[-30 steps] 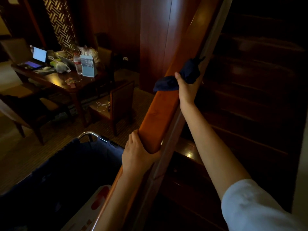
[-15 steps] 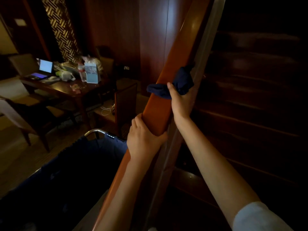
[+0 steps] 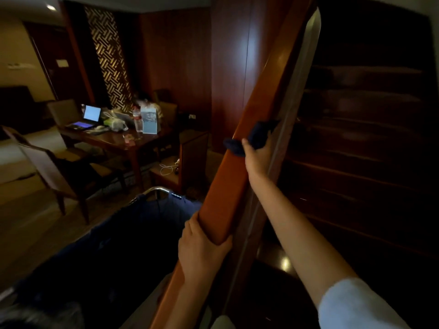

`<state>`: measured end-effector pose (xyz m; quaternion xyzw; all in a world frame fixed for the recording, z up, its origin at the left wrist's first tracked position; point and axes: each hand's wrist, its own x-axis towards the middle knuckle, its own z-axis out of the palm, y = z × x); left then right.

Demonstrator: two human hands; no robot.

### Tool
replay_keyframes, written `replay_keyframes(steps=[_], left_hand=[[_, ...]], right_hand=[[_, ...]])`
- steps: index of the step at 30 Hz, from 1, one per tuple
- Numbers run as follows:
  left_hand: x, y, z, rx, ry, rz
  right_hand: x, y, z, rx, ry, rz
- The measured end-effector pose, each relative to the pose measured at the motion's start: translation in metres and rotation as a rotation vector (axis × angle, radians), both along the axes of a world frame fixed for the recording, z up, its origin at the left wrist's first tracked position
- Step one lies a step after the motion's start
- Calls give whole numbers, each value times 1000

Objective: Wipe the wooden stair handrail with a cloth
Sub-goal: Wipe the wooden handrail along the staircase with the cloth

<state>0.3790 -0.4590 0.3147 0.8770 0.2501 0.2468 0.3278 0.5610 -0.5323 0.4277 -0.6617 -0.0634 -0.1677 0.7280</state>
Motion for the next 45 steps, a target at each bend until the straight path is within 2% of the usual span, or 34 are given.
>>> replay_keyframes(steps=[4,6,9,13,16,18,20,24,26,28,32,34,36,39,42,45], left_hand=[[3,0,-4,53,-26,-10],[3,-1,-8,78,-39,6],[2,0,-10,106,-69,6],[1,2,-10,100,-104,-5],[0,2,-10,118,-132,8],[-1,1,-8,109,-130,21],[0,1,-9,114,-134,22],[2,2,-13,114,-70,3],[-2,2,-18,104,-40,-12],[-14,4,-21,90,-54,-5],[-39,9,-28,100,-73,11],[-44,10,-30,99,-74,3],[-43,11,-31,92,-80,-11],[-41,10,-32,81,-82,-22],[-42,11,-37,79,-41,-35],[-48,13,-44,92,-13,-32]], right_hand=[[-85,3,-77,-218,-173,15],[-97,0,-94,-327,-237,14],[-68,-5,-66,-436,-201,48],[11,-9,-3,-598,-167,-90],[54,-14,29,-999,-192,-222],[56,-14,34,-1195,-278,-218],[32,-11,22,-1296,-369,-149],[-57,-12,-42,-1354,-629,260],[-67,-15,-45,-1448,-669,375],[-53,-4,-18,-1609,-622,340],[7,48,56,-2055,-409,-16],[19,61,68,-2247,-282,-26],[9,70,59,-2382,-251,82],[-41,80,15,-2409,-432,141],[-94,77,-34,-2159,-560,282],[-108,63,-44,-1963,-567,331]])
